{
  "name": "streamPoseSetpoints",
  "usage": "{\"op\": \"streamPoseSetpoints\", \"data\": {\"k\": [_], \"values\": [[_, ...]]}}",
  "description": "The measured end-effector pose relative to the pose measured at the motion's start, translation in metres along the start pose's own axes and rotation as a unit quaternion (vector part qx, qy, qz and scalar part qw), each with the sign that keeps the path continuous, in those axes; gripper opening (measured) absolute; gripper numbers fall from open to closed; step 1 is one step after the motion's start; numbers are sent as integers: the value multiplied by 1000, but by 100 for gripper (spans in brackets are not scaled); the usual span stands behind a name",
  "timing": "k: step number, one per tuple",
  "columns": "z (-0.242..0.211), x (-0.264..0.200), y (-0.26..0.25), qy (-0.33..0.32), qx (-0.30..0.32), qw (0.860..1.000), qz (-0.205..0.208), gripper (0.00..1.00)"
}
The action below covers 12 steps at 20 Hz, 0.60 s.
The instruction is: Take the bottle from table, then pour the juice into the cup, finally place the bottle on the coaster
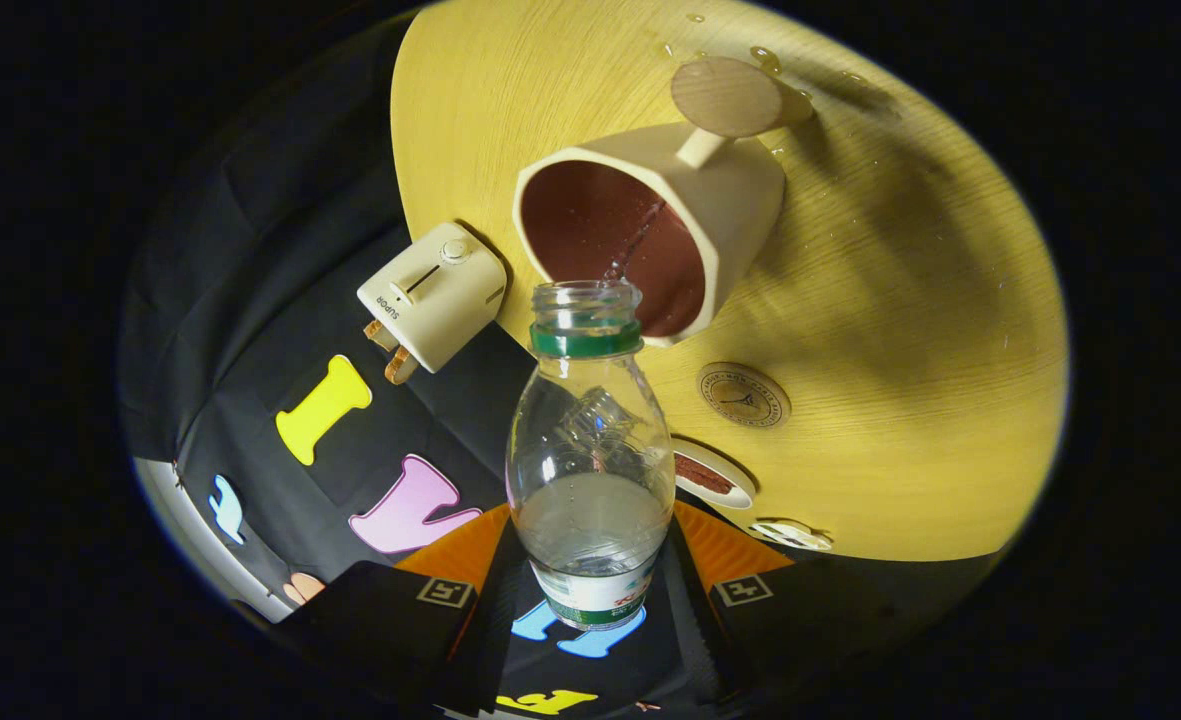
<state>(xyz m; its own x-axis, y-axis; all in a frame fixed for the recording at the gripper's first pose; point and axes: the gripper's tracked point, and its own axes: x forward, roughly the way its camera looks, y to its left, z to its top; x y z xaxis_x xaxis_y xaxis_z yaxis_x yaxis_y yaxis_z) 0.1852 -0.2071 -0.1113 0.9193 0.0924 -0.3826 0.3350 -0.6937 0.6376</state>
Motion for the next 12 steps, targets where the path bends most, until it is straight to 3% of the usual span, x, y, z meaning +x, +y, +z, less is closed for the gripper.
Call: {"op": "streamPoseSetpoints", "data": {"k": [12], "values": [[-10, -1, 10, 8, 37, 999, 11, 72]]}}
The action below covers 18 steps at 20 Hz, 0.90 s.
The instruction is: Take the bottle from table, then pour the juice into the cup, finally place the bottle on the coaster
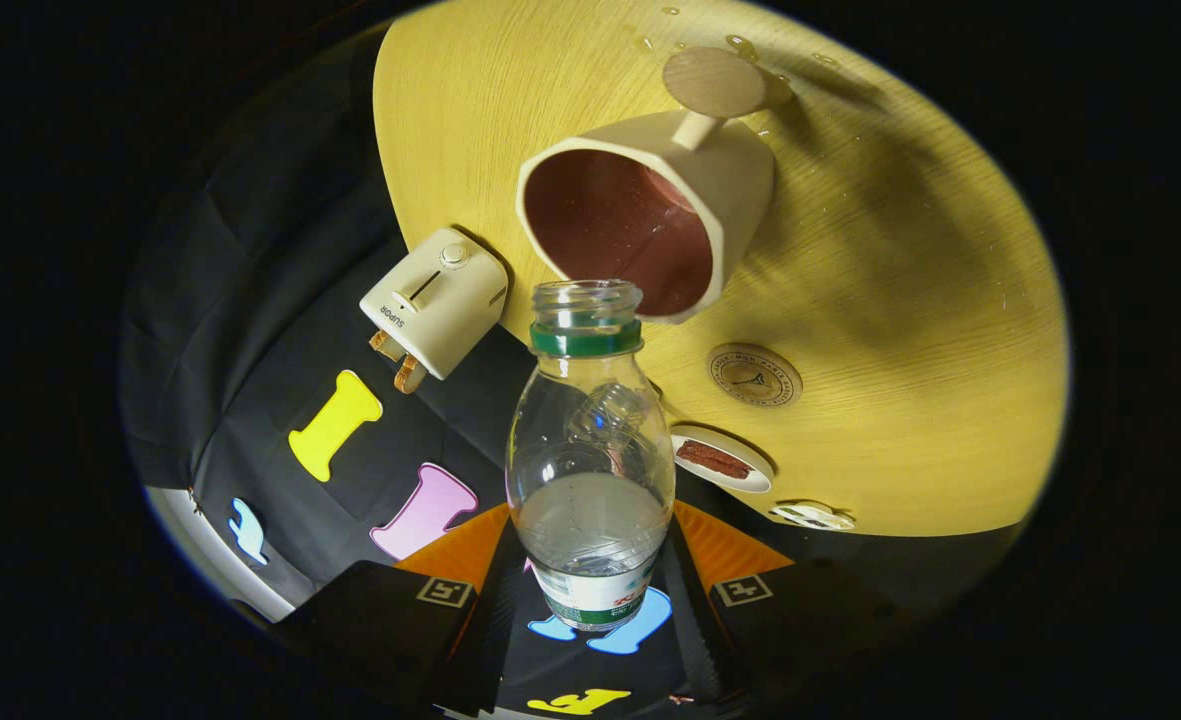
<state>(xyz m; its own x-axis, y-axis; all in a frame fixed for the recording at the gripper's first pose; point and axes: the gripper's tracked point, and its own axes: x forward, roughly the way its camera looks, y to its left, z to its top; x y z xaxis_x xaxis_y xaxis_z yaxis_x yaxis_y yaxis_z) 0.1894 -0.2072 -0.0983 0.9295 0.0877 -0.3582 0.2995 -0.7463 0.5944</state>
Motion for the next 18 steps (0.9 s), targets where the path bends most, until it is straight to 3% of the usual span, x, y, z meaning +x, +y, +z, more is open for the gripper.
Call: {"op": "streamPoseSetpoints", "data": {"k": [11, 18], "values": [[-10, 2, -1, 4, 8, 1000, 4, 72], [-10, 2, -9, -1, -26, 1000, 2, 72]]}}
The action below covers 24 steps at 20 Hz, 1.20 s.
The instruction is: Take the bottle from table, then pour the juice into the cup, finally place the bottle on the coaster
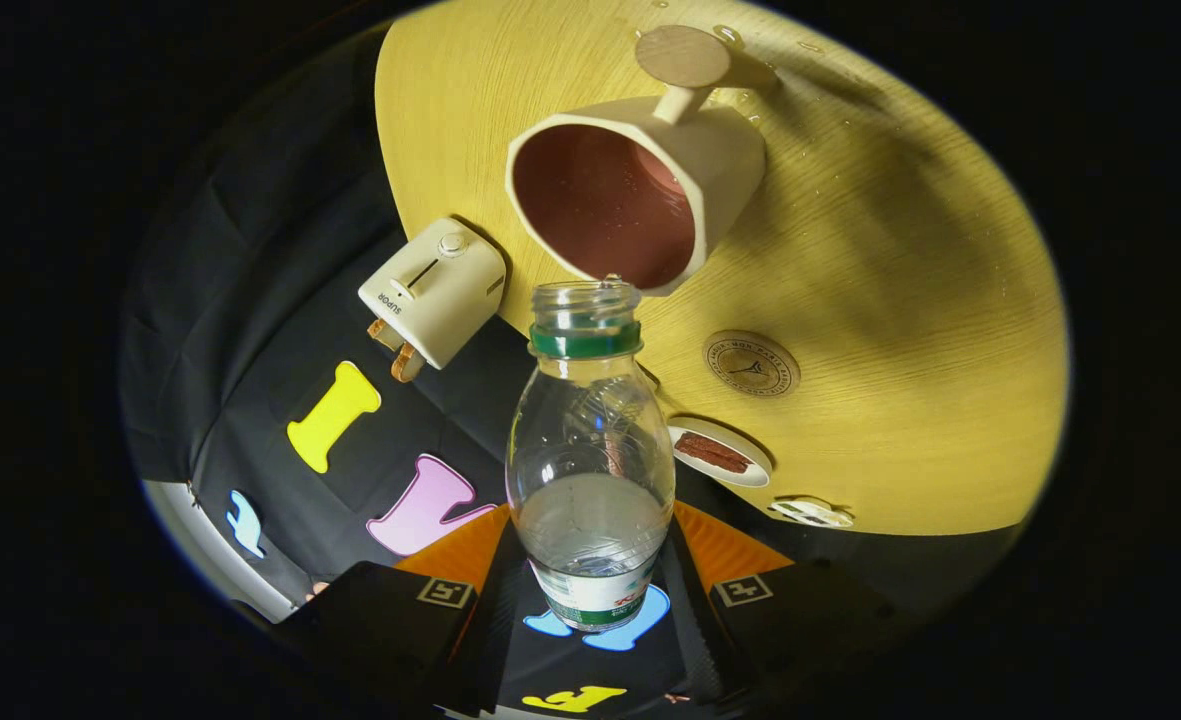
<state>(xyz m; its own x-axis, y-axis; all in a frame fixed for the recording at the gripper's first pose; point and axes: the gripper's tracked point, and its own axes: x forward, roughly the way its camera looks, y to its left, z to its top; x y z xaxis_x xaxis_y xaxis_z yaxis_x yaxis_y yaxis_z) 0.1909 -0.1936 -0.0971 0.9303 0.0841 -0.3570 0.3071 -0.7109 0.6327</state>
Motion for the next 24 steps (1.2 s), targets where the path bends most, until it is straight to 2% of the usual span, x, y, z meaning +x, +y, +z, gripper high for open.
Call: {"op": "streamPoseSetpoints", "data": {"k": [4, 7, 10, 13, 16, 19, 21, 24], "values": [[-4, -3, -11, 1, -70, 998, -7, 72], [-7, -8, -21, 0, -166, 986, -18, 72], [-11, -15, -21, -1, -262, 965, -16, 72], [-14, -19, -24, -2, -362, 932, -23, 72], [-19, -22, -26, 1, -464, 885, -29, 72], [-29, -27, -29, -1, -571, 821, -26, 72], [-33, -29, -31, -5, -646, 763, -34, 72], [-44, -30, -35, -12, -749, 661, -36, 72]]}}
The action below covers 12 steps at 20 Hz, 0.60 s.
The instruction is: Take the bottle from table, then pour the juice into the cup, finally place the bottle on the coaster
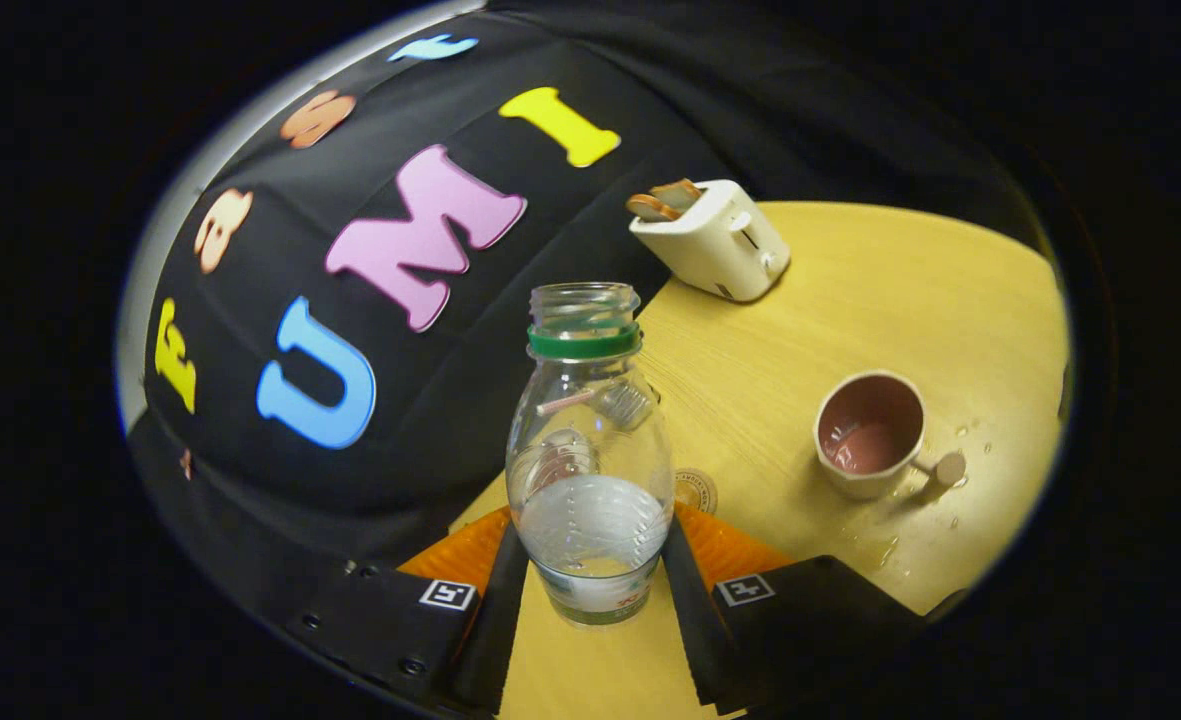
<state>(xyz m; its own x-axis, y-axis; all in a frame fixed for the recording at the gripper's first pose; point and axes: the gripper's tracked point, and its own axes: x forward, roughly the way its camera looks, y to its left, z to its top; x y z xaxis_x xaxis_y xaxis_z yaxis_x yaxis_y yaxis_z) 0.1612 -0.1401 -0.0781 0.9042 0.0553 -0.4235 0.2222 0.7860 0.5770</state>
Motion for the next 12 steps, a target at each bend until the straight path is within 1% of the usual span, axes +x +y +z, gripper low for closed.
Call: {"op": "streamPoseSetpoints", "data": {"k": [1, 3, 6, 9, 12], "values": [[-1, 0, 5, -4, -48, 999, -1, 72], [-3, 4, 12, -14, -141, 990, -13, 72], [-6, 16, 19, -40, -257, 965, -29, 72], [-3, 30, 24, -81, -307, 947, -50, 72], [-7, 55, 31, -110, -335, 933, -76, 72]]}}
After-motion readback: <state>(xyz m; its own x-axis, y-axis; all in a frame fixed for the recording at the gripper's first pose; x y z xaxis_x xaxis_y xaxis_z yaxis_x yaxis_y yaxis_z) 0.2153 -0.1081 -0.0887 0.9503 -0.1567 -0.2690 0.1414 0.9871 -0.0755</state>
